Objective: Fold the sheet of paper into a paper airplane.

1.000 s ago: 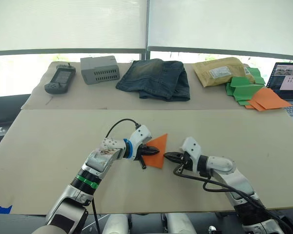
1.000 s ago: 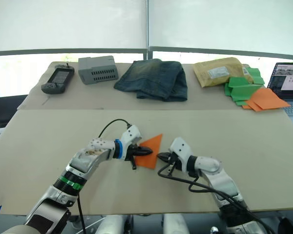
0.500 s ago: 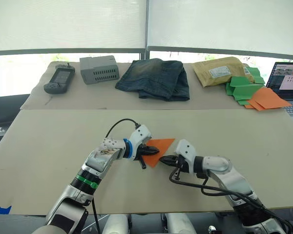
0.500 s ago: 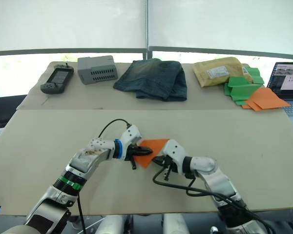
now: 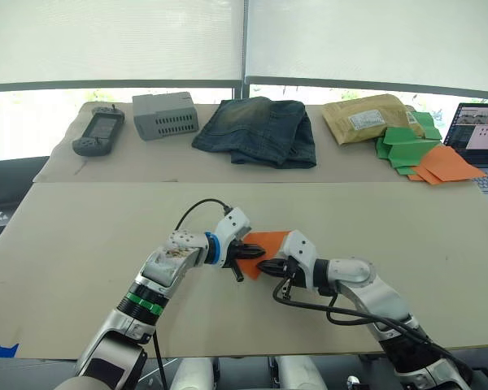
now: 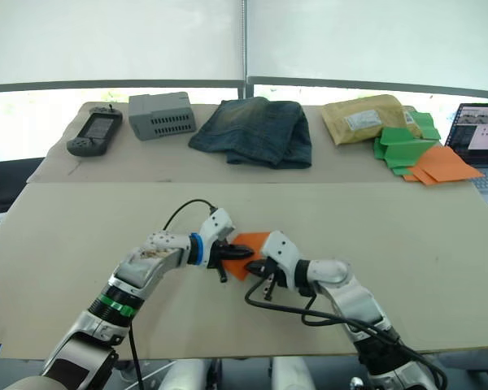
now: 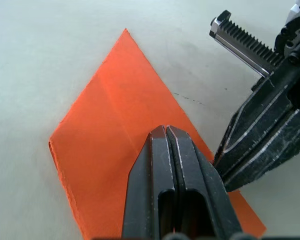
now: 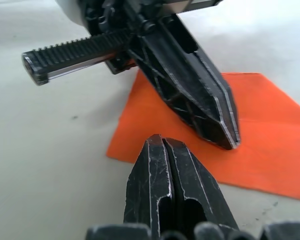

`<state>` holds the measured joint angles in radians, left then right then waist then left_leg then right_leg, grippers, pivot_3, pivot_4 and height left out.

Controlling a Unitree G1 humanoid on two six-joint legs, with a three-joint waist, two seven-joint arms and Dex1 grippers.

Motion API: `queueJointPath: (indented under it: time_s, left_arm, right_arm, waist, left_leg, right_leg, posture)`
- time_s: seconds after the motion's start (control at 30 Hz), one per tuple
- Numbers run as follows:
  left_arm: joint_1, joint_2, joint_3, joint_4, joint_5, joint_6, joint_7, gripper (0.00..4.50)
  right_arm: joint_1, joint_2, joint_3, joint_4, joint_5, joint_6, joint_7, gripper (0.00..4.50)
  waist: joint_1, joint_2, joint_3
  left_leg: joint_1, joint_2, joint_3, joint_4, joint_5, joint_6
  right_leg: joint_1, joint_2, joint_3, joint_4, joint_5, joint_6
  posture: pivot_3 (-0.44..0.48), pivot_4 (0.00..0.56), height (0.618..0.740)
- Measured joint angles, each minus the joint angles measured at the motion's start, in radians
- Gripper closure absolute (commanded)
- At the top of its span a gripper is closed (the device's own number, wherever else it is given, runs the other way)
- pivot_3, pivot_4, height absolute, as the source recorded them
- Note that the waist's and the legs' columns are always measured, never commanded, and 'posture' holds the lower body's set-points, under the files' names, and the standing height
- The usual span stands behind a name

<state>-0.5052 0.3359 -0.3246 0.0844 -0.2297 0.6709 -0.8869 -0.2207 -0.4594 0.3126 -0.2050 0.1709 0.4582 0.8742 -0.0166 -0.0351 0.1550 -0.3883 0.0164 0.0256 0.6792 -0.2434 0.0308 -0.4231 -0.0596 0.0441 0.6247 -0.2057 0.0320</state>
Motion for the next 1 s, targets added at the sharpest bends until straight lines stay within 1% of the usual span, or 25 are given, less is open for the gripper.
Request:
queueJointPath:
  time_s: [0.13, 0.3, 0.37, 0.43, 0.53, 0.6, 0.7, 0.9, 1.0]
  left_arm:
    - [0.0, 0.0, 0.003, 0.0, -0.006, 0.009, 0.001, 4.44]
    - [0.0, 0.0, 0.003, -0.002, -0.009, 0.012, 0.002, 4.44]
    - [0.001, 0.0, 0.006, -0.007, -0.012, 0.02, 0.003, 4.44]
    - [0.006, 0.006, 0.017, -0.014, -0.021, 0.034, 0.003, 4.44]
    - [0.013, 0.018, 0.029, -0.028, -0.032, 0.055, 0.007, 4.44]
    - [0.015, 0.023, 0.036, -0.035, -0.04, 0.068, 0.014, 4.44]
    - [0.029, 0.031, 0.047, -0.055, -0.048, 0.08, 0.022, 4.44]
    - [0.04, 0.042, 0.055, -0.079, -0.05, 0.097, 0.033, 4.44]
    - [0.049, 0.051, 0.061, -0.091, -0.051, 0.099, 0.037, 4.44]
  right_arm:
    - [0.023, 0.034, 0.0, -0.007, 0.066, 0.064, 0.013, 4.5]
    - [0.024, 0.032, -0.015, -0.014, 0.091, 0.086, 0.003, 4.5]
    - [0.024, 0.012, -0.058, -0.032, 0.12, 0.123, -0.009, 4.5]
    - [0.01, -0.016, -0.127, -0.049, 0.129, 0.147, -0.032, 4.5]
    - [-0.036, -0.053, -0.169, -0.034, 0.112, 0.155, -0.071, 4.5]
    - [-0.084, -0.089, -0.168, 0.014, 0.062, 0.138, -0.095, 4.5]
    - [-0.132, -0.133, -0.122, 0.119, -0.026, 0.062, -0.09, 4.5]
    - [-0.248, -0.109, -0.038, 0.281, -0.118, -0.063, -0.047, 4.5]
    - [-0.296, -0.065, -0.024, 0.371, -0.138, -0.13, -0.037, 4.5]
  waist:
    - [-0.001, 0.0, 0.0]
    - [0.0, 0.0, 0.0]
    - [0.0, 0.0, 0.0]
    - [-0.002, 0.0, 0.0]
    - [-0.006, -0.001, 0.001]
    - [-0.005, -0.001, 0.001]
    - [-0.005, -0.001, 0.001]
    - [-0.018, -0.001, 0.001]
    - [-0.026, -0.002, 0.001]
  left_leg:
    - [0.0, 0.0, 0.0, 0.0, 0.0, 0.0]
    - [0.0, 0.0, 0.0, 0.0, 0.0, 0.0]
    - [-0.001, 0.0, 0.0, 0.0, 0.0, 0.0]
    - [-0.001, 0.0, 0.0, 0.0, 0.0, 0.0]
    - [-0.001, 0.0, 0.0, -0.001, 0.0, 0.0]
    - [-0.001, 0.0, 0.0, -0.001, 0.0, 0.0]
    - [-0.001, 0.0, 0.001, -0.002, 0.0, 0.0]
    - [-0.001, 0.0, 0.001, -0.002, 0.0, 0.0]
    - [0.0, 0.0, 0.001, -0.002, 0.0, 0.0]
  right_leg:
    - [0.0, 0.0, 0.0, 0.0, 0.0, 0.0]
    - [0.0, 0.0, 0.0, 0.0, 0.0, 0.0]
    - [-0.001, 0.0, 0.0, 0.0, 0.0, 0.0]
    - [-0.001, -0.001, 0.0, 0.0, 0.0, 0.0]
    - [-0.002, 0.0, 0.0, 0.0, 0.0, 0.0]
    - [-0.002, 0.0, 0.0, 0.0, 0.0, -0.001]
    - [-0.002, 0.0, 0.0, 0.0, -0.001, -0.001]
    - [-0.002, 0.0, 0.0, 0.0, -0.001, -0.001]
    - [-0.001, 0.0, 0.001, 0.0, 0.0, -0.001]
  posture:
    - [0.0, 0.15, 0.722]
    - [0.0, 0.15, 0.722]
    - [0.0, 0.15, 0.722]
    - [0.0, 0.15, 0.722]
    - [0.0, 0.15, 0.722]
    - [0.0, 0.15, 0.722]
    - [0.0, 0.15, 0.722]
    - [0.0, 0.15, 0.722]
    - [0.0, 0.15, 0.722]
